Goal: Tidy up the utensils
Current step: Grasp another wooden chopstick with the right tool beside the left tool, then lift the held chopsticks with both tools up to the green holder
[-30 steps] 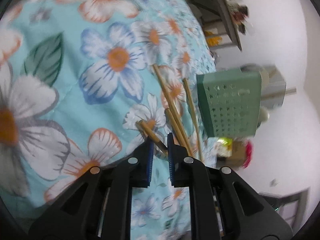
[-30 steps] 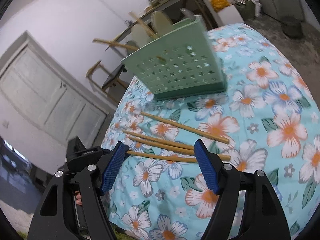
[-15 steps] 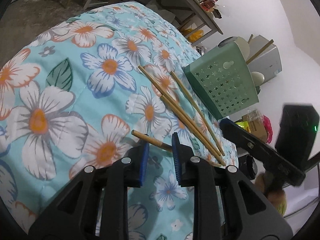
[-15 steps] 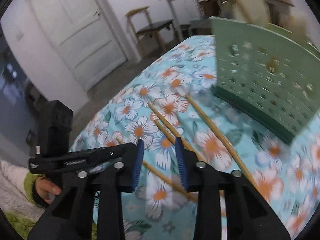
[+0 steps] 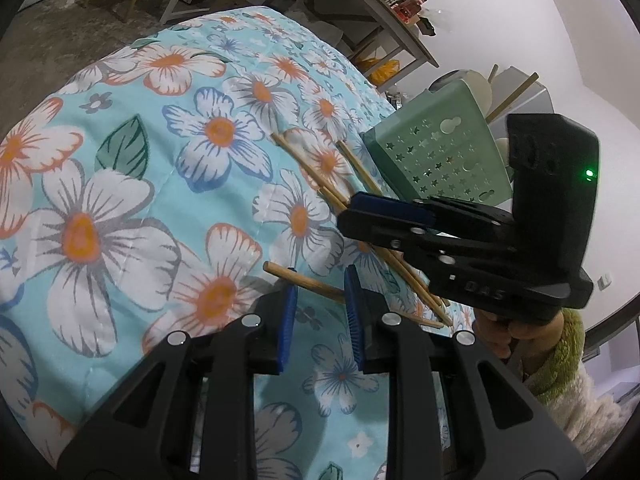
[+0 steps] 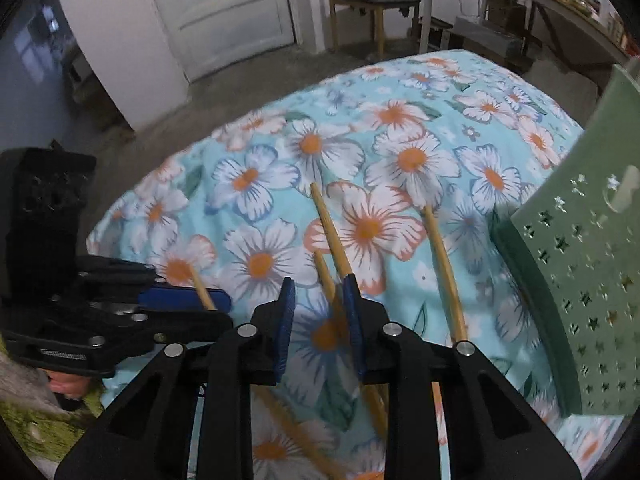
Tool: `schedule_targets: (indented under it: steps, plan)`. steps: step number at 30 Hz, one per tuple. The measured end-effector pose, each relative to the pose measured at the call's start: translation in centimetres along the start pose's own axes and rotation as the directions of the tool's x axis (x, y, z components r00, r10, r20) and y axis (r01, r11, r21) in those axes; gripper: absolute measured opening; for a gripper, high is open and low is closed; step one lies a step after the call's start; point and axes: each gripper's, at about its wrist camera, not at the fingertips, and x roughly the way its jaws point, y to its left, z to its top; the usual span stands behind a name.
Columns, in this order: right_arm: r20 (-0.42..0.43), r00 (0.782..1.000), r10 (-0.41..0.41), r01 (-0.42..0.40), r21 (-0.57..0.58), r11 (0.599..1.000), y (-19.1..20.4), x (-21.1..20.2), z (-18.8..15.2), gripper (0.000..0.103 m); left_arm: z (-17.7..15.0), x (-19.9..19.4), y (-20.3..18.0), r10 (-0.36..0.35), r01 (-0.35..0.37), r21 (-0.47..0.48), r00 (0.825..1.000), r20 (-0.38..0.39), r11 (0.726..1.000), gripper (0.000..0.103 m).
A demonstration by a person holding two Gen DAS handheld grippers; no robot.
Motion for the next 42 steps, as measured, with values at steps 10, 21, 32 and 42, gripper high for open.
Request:
schedule_targets:
  steps: [10, 21, 32, 42]
  plan:
    - [0.005, 1.000, -0.021, 0.021, 0.020, 1.000, -1.0, 1.1, 0.4, 0.009, -0.1, -0.2, 0.0, 0.002, -0.002, 0.003, 1.000, 0.006, 1.000, 0.023]
    - [0.283, 0.932, -0.225, 0.152, 0.258, 0.954, -5.3, -9.2, -0.6, 0.006, -0.1, -0.2, 0.0, 0.003, -0.003, 0.007, 1.000, 0.009, 1.000, 0.023]
    - [0.477, 0.738, -0.476, 0.194, 0.526, 0.828, -4.6, -20.4, -7.5, 0.006, 2.0, -2.8, -4.6, -0.024, 0.003, 0.168, 0.992, 0.123, 0.986, 0.016]
    - [0.529, 0.638, -0.560, 0.104, 0.661, 0.743, -3.4, -23.0, -12.6, 0.006, 4.5, -4.9, -8.7, -0.109, 0.065, 0.278, 0.983, 0.146, 0.958, 0.008]
